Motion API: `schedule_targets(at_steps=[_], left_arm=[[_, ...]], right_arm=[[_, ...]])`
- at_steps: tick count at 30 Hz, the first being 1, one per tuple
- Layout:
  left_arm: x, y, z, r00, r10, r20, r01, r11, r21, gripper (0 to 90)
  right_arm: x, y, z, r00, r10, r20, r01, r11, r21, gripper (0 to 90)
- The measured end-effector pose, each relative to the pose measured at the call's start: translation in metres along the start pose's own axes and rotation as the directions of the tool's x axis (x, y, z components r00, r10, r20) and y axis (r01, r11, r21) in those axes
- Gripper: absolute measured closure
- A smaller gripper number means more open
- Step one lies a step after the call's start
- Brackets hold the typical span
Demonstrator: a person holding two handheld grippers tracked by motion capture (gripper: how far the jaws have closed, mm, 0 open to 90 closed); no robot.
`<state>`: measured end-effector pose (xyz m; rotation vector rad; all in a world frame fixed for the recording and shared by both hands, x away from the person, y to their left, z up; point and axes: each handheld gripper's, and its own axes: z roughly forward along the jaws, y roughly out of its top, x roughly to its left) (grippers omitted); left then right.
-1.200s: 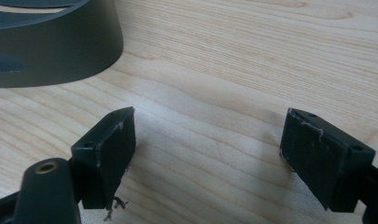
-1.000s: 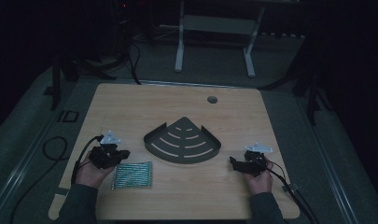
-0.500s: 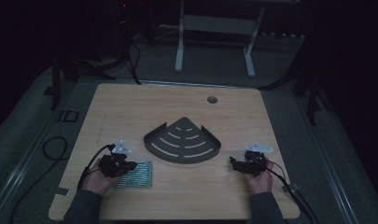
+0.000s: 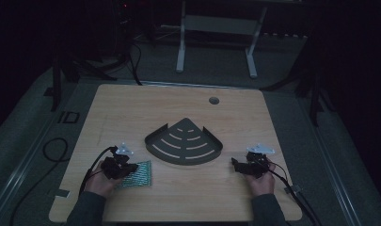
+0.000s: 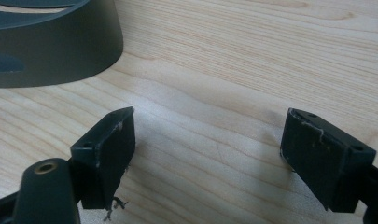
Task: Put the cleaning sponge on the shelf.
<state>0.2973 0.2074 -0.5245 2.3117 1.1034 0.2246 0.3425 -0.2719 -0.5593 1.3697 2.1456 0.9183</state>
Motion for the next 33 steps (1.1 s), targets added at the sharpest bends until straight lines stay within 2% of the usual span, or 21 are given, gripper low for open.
schedule_targets(at_steps=[5, 10, 14, 18, 24, 33], left_arm=[[0.012, -0.001, -0.002, 0.9982, -0.040, -0.045, 0.040, 0.9992, -0.005, 90.0], [0.030, -0.004, -0.005, 0.9900, -0.117, -0.078, 0.116, 0.9931, -0.018, 90.0], [0.040, -0.006, -0.009, 0.9819, -0.156, -0.108, 0.154, 0.9877, -0.024, 88.2], [0.045, -0.011, -0.014, 0.9761, -0.168, -0.137, 0.167, 0.9857, -0.019, 86.8], [0.045, -0.016, -0.018, 0.9736, -0.182, -0.138, 0.181, 0.9833, -0.018, 85.5], [0.043, -0.019, -0.022, 0.9756, -0.175, -0.132, 0.178, 0.9841, 0.008, 83.0]], right_arm=[[0.000, 0.000, 0.000, 1.0000, 0.000, 0.000, 0.000, 1.000, 0.000, 17.5], [0.000, 0.000, 0.000, 1.0000, 0.000, 0.000, 0.000, 1.000, 0.000, 17.5], [0.000, 0.000, 0.000, 1.0000, 0.000, 0.000, 0.000, 1.000, 0.000, 17.5], [0.000, 0.000, 0.000, 1.0000, 0.000, 0.000, 0.000, 1.000, 0.000, 17.5], [0.000, 0.000, 0.000, 1.0000, 0.000, 0.000, 0.000, 1.000, 0.000, 17.5], [0.000, 0.000, 0.000, 1.0000, 0.000, -0.001, 0.000, 1.000, 0.000, 17.5]])
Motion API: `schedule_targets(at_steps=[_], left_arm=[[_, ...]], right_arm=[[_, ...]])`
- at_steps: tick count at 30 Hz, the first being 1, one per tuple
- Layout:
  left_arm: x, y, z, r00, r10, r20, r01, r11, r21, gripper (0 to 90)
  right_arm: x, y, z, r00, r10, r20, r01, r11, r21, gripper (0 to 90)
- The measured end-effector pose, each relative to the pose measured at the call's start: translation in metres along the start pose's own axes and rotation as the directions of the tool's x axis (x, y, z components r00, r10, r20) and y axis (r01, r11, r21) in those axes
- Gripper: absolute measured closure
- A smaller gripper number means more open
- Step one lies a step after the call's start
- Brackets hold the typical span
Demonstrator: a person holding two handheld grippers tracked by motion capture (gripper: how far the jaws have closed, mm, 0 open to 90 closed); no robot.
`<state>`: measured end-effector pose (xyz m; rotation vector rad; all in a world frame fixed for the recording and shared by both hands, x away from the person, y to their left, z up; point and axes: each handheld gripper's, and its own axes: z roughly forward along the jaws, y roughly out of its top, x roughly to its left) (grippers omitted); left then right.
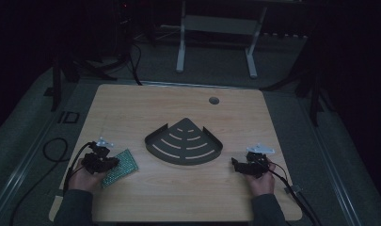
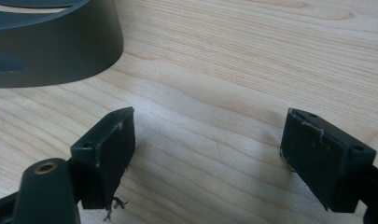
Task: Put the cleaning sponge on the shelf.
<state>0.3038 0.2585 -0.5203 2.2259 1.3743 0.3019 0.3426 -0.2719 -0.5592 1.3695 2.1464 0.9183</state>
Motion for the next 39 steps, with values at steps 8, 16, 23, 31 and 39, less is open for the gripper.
schedule_targets(at_steps=[8, 16, 23, 31, 39], left_arm=[[0.000, 0.004, -0.009, 0.9991, -0.004, 0.041, 0.004, 0.9998, -0.017, 76.6], [0.009, 0.024, -0.014, 0.9967, 0.072, 0.039, -0.072, 0.9974, 0.001, 71.1], [0.022, 0.035, -0.008, 0.9913, 0.123, 0.047, -0.125, 0.9907, 0.053, 71.3], [0.031, 0.043, -0.001, 0.9879, 0.145, 0.054, -0.151, 0.9827, 0.108, 70.9], [0.034, 0.042, 0.007, 0.9863, 0.142, 0.084, -0.153, 0.9775, 0.145, 73.3]], right_arm=[[0.000, 0.000, 0.000, 1.0000, 0.000, 0.000, 0.000, 1.000, 0.000, 17.5], [0.000, 0.000, 0.000, 1.0000, 0.000, 0.000, 0.000, 1.000, -0.001, 17.5], [0.000, 0.000, 0.000, 1.0000, 0.001, -0.001, -0.001, 1.000, -0.001, 17.5], [0.000, 0.000, 0.000, 1.0000, 0.001, -0.001, -0.001, 1.000, -0.001, 17.5], [0.000, 0.000, 0.000, 1.0000, 0.001, -0.001, -0.001, 1.000, -0.002, 17.4]])
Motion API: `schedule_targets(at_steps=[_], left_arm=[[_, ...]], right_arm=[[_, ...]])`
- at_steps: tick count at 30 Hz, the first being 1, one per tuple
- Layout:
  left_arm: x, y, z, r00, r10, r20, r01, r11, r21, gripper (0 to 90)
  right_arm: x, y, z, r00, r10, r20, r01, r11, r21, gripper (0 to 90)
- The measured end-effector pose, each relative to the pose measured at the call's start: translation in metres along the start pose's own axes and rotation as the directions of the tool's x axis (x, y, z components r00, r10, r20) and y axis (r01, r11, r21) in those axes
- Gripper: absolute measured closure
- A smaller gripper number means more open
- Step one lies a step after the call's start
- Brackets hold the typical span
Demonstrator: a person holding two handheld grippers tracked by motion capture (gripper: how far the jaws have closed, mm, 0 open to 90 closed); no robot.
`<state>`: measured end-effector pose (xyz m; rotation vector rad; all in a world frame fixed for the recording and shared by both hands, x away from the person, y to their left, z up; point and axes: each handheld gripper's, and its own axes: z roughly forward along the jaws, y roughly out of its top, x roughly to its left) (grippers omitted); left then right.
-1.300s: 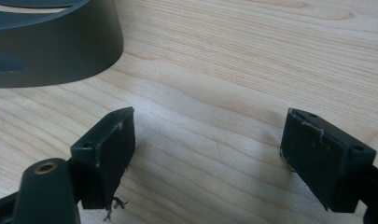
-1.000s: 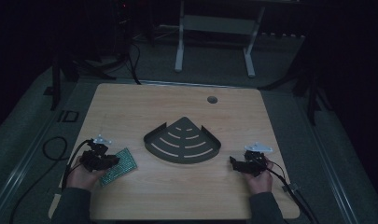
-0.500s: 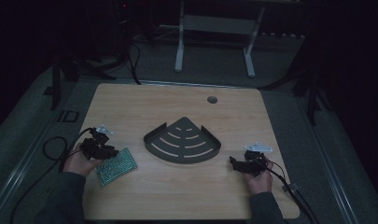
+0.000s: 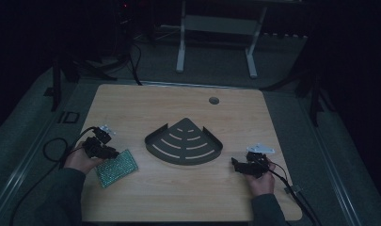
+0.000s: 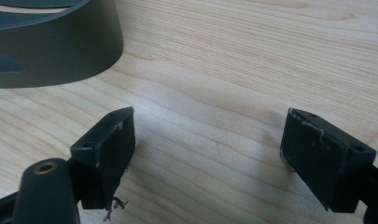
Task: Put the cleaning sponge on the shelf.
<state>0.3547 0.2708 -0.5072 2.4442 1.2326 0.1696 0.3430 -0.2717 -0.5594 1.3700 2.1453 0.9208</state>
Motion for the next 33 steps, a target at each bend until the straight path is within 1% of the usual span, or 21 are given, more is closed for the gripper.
schedule_targets(at_steps=[6, 12, 17, 20, 24, 26, 29, 33], left_arm=[[0.0026, -0.0021, 0.0043, 0.9999, -0.014, 0.009, 0.013, 0.9994, 0.032, 74.0], [0.0047, -0.0070, 0.0040, 0.9992, -0.036, 0.017, 0.035, 0.9987, 0.038, 73.7], [0.0061, -0.0073, 0.0040, 0.9985, -0.047, 0.029, 0.045, 0.9969, 0.065, 72.2], [0.0065, -0.0058, 0.0044, 0.9974, -0.057, 0.043, 0.053, 0.9939, 0.097, 71.1], [0.0066, -0.0034, 0.0048, 0.9956, -0.064, 0.069, 0.053, 0.9882, 0.143, 69.6], [0.0073, -0.0023, 0.0052, 0.9949, -0.061, 0.080, 0.048, 0.9857, 0.161, 69.6], [0.0089, -0.0012, 0.0063, 0.9927, -0.074, 0.095, 0.057, 0.9834, 0.172, 70.0], [0.0103, 0.0001, 0.0073, 0.9896, -0.083, 0.117, 0.061, 0.9811, 0.184, 73.2]], right_arm=[[0.0000, 0.0000, 0.0000, 1.0000, 0.000, 0.000, 0.000, 1.000, 0.000, 17.4], [0.0000, 0.0000, 0.0000, 1.0000, 0.000, 0.000, 0.000, 1.000, 0.000, 17.4], [0.0000, 0.0000, 0.0000, 1.0000, 0.000, 0.000, 0.000, 1.000, 0.000, 17.4], [0.0000, 0.0000, 0.0000, 1.0000, 0.000, 0.000, 0.000, 1.000, 0.000, 17.4], [0.0000, 0.0000, 0.0000, 1.0000, 0.000, 0.000, 0.000, 1.000, 0.000, 17.5], [0.0000, 0.0000, 0.0000, 1.0000, 0.000, 0.000, 0.000, 1.000, 0.000, 17.4], [0.0000, 0.0000, 0.0000, 1.0000, -0.001, 0.000, 0.001, 1.000, 0.000, 17.4], [-0.0001, 0.0000, 0.0000, 1.0000, -0.001, 0.000, 0.001, 1.000, 0.000, 17.5]])
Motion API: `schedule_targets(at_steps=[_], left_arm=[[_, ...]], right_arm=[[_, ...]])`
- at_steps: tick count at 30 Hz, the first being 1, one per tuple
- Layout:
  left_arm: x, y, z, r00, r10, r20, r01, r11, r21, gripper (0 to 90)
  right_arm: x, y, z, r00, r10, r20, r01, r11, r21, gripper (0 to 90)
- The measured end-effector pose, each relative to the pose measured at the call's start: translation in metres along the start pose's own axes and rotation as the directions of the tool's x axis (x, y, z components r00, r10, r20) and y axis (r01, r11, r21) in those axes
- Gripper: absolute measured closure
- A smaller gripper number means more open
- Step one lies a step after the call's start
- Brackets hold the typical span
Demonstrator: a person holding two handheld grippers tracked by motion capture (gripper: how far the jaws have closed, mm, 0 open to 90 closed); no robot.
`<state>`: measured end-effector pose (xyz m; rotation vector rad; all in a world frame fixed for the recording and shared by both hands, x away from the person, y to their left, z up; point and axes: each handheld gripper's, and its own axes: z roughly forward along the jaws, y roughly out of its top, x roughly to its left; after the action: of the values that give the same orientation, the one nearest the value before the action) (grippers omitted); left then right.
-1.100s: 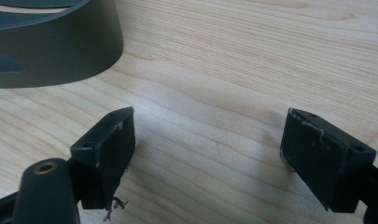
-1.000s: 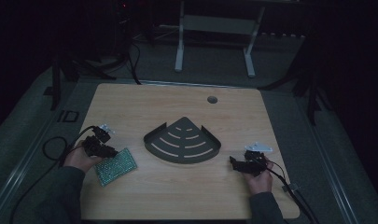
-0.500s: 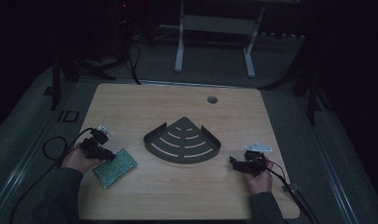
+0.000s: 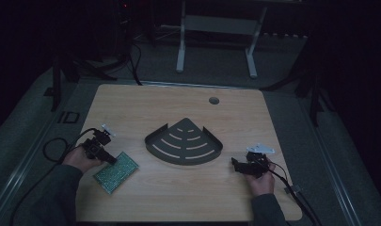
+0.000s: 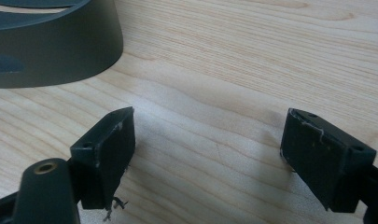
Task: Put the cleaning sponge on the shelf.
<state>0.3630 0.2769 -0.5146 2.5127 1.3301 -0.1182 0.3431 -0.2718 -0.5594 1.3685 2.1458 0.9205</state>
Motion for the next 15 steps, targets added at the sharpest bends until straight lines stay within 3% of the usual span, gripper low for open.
schedule_targets(at_steps=[8, 15], left_arm=[[-0.0040, 0.0064, 0.0001, 0.9996, 0.029, -0.007, -0.029, 0.9986, 0.045, 80.9], [-0.0062, 0.0076, -0.0011, 0.9988, 0.039, -0.031, -0.037, 0.9980, 0.051, 89.9]], right_arm=[[0.0000, 0.0001, 0.0001, 1.0000, 0.001, 0.000, -0.001, 1.000, 0.000, 17.4], [0.0000, 0.0002, 0.0002, 1.0000, 0.001, 0.000, -0.001, 1.000, 0.001, 17.4]])
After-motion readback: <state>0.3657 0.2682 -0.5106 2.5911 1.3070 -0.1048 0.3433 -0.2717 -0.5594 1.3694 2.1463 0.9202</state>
